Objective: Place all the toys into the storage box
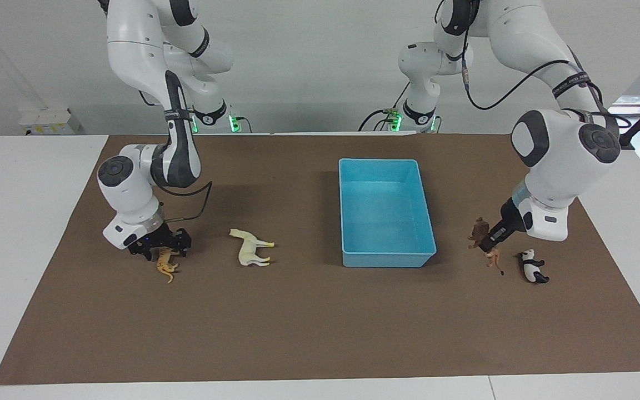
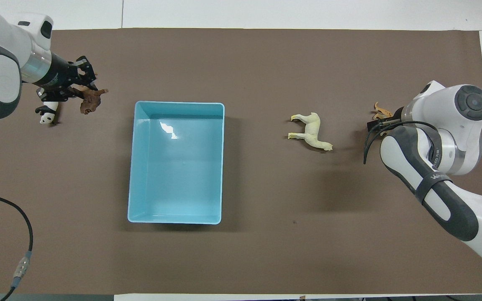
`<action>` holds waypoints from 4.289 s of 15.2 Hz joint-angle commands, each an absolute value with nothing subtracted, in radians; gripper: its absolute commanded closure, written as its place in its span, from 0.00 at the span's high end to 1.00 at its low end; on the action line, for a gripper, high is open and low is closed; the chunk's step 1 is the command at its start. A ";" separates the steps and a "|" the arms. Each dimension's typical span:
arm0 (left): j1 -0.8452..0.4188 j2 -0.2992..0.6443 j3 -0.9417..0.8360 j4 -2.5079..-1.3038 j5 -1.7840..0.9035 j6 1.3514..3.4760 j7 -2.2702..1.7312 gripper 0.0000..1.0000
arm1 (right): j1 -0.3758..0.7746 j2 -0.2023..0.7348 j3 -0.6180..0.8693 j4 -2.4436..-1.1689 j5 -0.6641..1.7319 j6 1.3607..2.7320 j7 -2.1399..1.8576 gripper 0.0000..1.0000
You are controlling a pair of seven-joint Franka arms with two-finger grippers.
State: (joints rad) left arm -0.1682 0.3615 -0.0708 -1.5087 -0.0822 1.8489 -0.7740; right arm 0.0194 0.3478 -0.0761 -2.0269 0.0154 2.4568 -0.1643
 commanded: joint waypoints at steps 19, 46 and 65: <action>0.156 0.288 -0.048 -1.749 0.078 2.184 -0.119 1.00 | 0.214 0.255 -0.071 -1.576 0.018 1.845 0.151 0.00; 0.195 0.489 -0.048 -1.766 0.138 2.403 -0.078 0.07 | 0.830 0.448 -0.113 -1.385 0.108 2.004 0.764 1.00; -0.380 0.216 -0.057 -1.782 -0.009 1.876 -0.940 1.00 | 0.479 0.348 -0.183 -1.896 0.028 2.275 0.439 1.00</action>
